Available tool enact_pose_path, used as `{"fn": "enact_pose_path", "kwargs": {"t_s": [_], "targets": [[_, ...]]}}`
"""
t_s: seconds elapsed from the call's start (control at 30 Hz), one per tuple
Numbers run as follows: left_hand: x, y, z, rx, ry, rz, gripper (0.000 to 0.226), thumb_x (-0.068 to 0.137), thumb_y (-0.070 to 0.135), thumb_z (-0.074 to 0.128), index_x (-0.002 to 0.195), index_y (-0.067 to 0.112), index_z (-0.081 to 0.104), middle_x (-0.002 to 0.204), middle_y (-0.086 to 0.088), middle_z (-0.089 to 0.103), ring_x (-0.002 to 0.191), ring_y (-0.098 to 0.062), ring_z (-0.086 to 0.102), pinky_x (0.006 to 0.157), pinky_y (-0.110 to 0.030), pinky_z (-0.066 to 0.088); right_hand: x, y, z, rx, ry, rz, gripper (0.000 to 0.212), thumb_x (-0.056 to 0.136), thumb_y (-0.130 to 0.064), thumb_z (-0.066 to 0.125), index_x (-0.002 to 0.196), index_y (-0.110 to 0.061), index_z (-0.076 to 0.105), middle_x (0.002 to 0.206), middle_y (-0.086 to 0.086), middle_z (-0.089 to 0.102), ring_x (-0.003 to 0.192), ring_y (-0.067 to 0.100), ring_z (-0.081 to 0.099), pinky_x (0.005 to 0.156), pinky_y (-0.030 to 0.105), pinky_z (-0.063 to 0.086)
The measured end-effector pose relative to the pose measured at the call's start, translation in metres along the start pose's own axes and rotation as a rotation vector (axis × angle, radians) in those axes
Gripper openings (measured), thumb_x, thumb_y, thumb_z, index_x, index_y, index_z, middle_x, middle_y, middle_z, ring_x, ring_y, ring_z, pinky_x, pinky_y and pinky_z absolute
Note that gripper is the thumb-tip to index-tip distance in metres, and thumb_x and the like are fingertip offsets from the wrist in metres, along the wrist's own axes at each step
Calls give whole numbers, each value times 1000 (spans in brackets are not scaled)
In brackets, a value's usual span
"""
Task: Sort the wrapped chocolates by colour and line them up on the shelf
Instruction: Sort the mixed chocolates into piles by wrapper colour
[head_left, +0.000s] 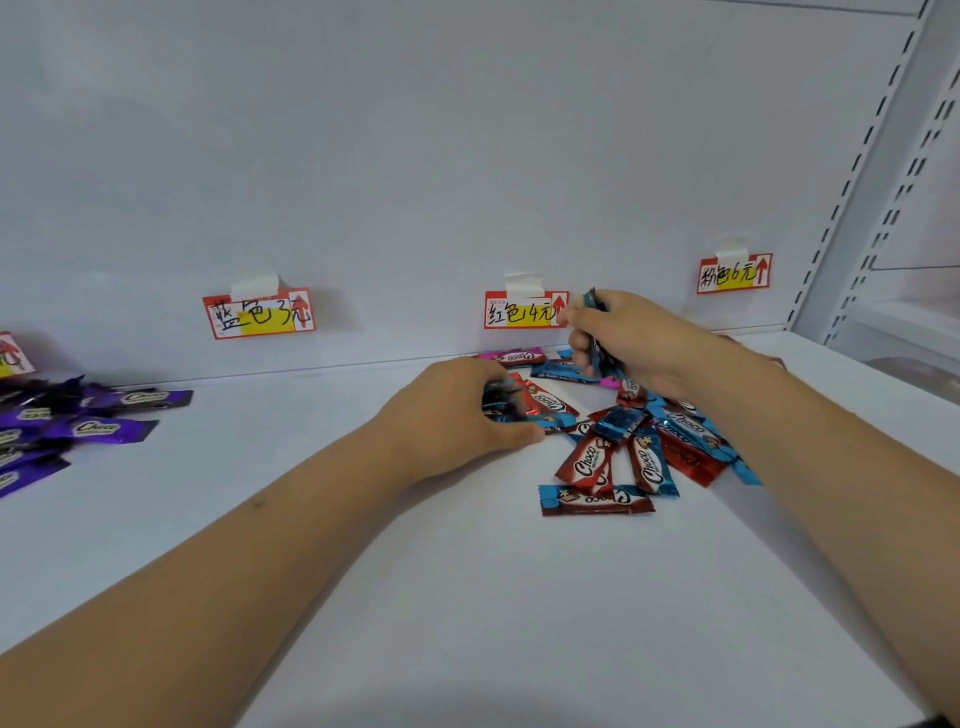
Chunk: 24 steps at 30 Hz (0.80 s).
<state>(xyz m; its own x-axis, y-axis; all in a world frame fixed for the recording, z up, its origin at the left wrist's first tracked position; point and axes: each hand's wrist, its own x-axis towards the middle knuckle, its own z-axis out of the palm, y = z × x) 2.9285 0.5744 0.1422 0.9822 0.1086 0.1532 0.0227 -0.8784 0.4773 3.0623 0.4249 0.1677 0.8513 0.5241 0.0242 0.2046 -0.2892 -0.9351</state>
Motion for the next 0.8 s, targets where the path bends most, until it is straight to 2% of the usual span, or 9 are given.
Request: {"fn": "enact_pose_path", "kwargs": {"t_s": [0.1,0.13,0.27,0.33,0.4,0.53,0.63,0.73,0.8], "targets": [[0,-1,-3,18,41,25,25,87,43,69,101,23,66,103,6,63,90,-10,56,71,-18,44,2,1,0,7,3,12,21,105,-14,38,111,-11,57,70,3,51,59,14,54,54,27,47],[-1,-2,-4,37,56,29,24,88,41,68,103,23,66,101,7,62,88,-10,56,71,-19,45,2,2,0,-2,3,12,22,105,-13,37,113,-11,58,71,3,52,59,14,55,53,27,47],[-5,-3,-5,49,68,59,33,86,47,69,112,27,68,113,9,64,101,-11,59,89,-34,52,1,2,1,-25,6,-4,24,105,-11,38,116,-12,59,75,5,54,61,13,58,51,23,48],[-5,-3,-5,94,50,73,35,86,50,67,115,30,68,114,9,63,104,-11,58,91,-36,52,0,3,3,-46,3,-21,24,104,-11,38,116,-12,59,75,5,54,62,13,58,52,23,49],[-5,-1,-7,185,71,111,31,89,48,64,115,32,69,112,10,61,104,-11,57,84,-33,51,0,3,4,-64,-2,-44,24,104,-11,39,116,-13,60,76,5,54,63,14,58,53,23,49],[-2,2,-7,301,134,188,23,95,39,57,111,29,68,107,8,58,96,-11,54,68,-25,39,0,1,5,-114,4,-92,24,103,-11,40,114,-15,61,72,4,49,58,13,47,51,23,43],[-2,-3,-12,83,245,124,15,95,36,55,94,25,64,93,6,64,82,-14,56,65,-28,43,-1,-2,3,-191,68,-136,20,102,-22,46,112,-19,63,68,-2,46,53,10,39,47,21,37],[1,-16,-27,-113,370,24,24,96,33,49,87,14,61,75,0,66,61,-15,52,55,-29,37,-2,-6,3,-207,154,-188,24,99,-39,52,106,-22,66,68,-5,49,50,8,40,44,20,35],[1,-30,-37,-171,439,-57,28,98,30,45,82,9,55,71,-2,65,57,-18,49,56,-30,36,-6,-12,10,-157,176,-183,30,99,-44,50,103,-21,68,63,-6,46,47,9,36,43,21,33]]}}
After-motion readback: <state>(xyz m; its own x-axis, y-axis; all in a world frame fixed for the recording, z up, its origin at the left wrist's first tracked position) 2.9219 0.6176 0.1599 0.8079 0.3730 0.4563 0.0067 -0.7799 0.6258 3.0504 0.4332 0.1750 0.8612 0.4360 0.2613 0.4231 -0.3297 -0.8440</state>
